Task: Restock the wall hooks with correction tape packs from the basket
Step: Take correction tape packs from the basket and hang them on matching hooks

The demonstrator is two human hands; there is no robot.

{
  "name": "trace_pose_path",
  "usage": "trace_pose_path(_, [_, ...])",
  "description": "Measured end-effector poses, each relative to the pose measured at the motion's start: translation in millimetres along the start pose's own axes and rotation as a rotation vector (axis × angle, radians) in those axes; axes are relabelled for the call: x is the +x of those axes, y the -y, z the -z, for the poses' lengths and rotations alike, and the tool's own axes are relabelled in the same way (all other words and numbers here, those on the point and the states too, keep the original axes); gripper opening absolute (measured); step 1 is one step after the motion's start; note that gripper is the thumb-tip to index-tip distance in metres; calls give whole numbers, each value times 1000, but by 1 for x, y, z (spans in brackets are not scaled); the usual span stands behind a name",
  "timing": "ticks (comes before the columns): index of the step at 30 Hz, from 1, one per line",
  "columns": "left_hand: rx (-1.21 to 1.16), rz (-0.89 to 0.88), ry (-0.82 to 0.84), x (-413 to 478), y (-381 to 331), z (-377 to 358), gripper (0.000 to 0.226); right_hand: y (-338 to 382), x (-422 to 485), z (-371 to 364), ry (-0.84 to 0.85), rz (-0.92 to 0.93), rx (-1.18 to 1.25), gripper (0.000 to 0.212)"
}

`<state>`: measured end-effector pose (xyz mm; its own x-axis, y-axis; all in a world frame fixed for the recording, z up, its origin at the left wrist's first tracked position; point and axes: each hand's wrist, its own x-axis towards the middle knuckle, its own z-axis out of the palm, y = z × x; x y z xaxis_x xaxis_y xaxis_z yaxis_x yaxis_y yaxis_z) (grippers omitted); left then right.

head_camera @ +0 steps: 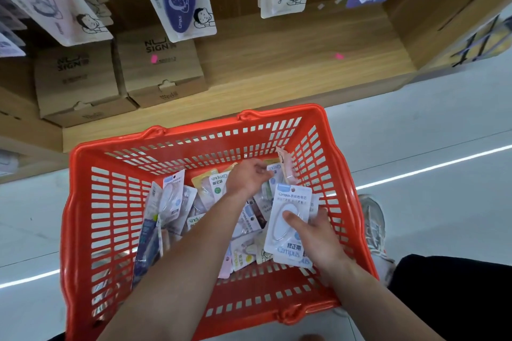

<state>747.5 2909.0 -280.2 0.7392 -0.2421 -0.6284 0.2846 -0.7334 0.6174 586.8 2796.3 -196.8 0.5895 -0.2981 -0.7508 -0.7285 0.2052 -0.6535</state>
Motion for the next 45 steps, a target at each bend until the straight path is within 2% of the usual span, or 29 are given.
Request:
trace_pose_path(3, [-19, -14, -19, 1, -2, -2, 9, 0, 2, -1, -20, -35, 16, 28])
trace_pose_path(6, [-223, 43, -23, -4, 1, 9, 11, 1, 3, -3, -25, -38, 23, 22])
trace_pose_path(8, [-371, 105, -19, -17, 5, 25, 17, 3, 5, -4, -23, -35, 10, 20])
trace_pose_path(10, [-407, 136, -16, -36, 11, 42, 27, 3, 8, -5, -36, -36, -10, 24])
trace_pose_path(14, [-516, 176, -9, -86, 15, 75, 61, 3, 10, -7, -24, -34, -28, 35])
trace_pose_path(16, [-603, 170, 0, -115, 10, 90, 70, 7, 3, -9, -9, -3, 4, 28])
trace_pose_path(18, [-663, 156, 5, -141, 5, 102, 67, 16, -7, -12, 27, 34, 28, 22])
trace_pose_path(23, [-753, 108, -116, -197, -16, 121, 47, 49, -41, -21, 101, 162, 139, 49])
trace_pose_path(27, [-730, 13, -225, -243, -41, 131, 45, 88, -73, -27, 175, 257, 180, 42])
trace_pose_path(29, [-653, -73, -293, -265, -53, 136, 56, 106, -89, -28, 202, 282, 195, 43])
trace_pose_path(31, [-595, -187, -305, -283, -65, 143, 63, 124, -104, -25, 197, 334, 176, 34])
trace_pose_path(33, [-604, -239, -281, -298, -78, 151, 58, 144, -118, -20, 218, 385, 158, 27])
trace_pose_path(35, [-709, -242, -291, -308, -93, 158, 45, 165, -134, -14, 235, 421, 148, 27])
trace_pose_path(38, [-868, -215, -371, -320, -118, 167, 33, 194, -155, -7, 259, 458, 116, 54])
trace_pose_path(41, [-887, -260, -368, -331, -140, 173, 36, 223, -174, 2, 246, 555, 46, 57])
trace_pose_path(43, [-855, -312, -370, -336, -153, 178, 39, 241, -184, 9, 228, 622, 11, 69])
trace_pose_path(45, [-822, -359, -356, -337, -165, 184, 34, 258, -190, 16, 205, 710, -33, 70])
